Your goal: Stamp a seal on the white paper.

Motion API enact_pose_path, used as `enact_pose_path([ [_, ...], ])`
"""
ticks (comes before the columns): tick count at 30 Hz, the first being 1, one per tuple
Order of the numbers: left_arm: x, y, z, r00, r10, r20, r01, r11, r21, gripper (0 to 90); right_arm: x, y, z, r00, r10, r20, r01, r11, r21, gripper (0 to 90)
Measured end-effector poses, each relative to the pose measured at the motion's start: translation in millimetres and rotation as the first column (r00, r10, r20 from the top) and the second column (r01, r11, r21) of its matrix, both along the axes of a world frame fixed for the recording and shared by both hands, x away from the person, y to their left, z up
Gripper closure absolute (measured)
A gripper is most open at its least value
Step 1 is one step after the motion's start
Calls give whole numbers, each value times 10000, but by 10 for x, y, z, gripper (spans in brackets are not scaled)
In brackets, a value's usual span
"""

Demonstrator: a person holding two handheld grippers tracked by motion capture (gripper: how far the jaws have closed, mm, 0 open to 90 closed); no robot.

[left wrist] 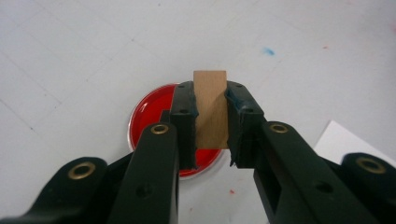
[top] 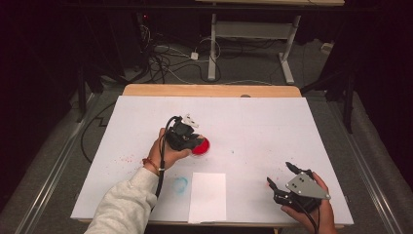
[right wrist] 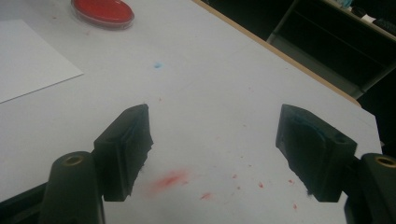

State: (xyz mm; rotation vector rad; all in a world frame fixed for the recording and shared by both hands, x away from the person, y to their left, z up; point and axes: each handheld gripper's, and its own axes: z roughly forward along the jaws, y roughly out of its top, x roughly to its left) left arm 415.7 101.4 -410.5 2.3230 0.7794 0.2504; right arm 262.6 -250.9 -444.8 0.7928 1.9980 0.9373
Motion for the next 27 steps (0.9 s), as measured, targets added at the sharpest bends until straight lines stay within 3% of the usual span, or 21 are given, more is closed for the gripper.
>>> enact_pose_path([
  [7, -155, -23, 70, 9979, -504, 411, 507, 9987, -59, 738, -13, 13, 36, 9995, -39, 307, 36, 9999, 104, 272],
  [27, -449, 3, 184, 9892, -1193, 854, 1181, 9928, 182, 738, -24, 16, 27, 9997, 56, 238, -56, 10000, 8, 274],
])
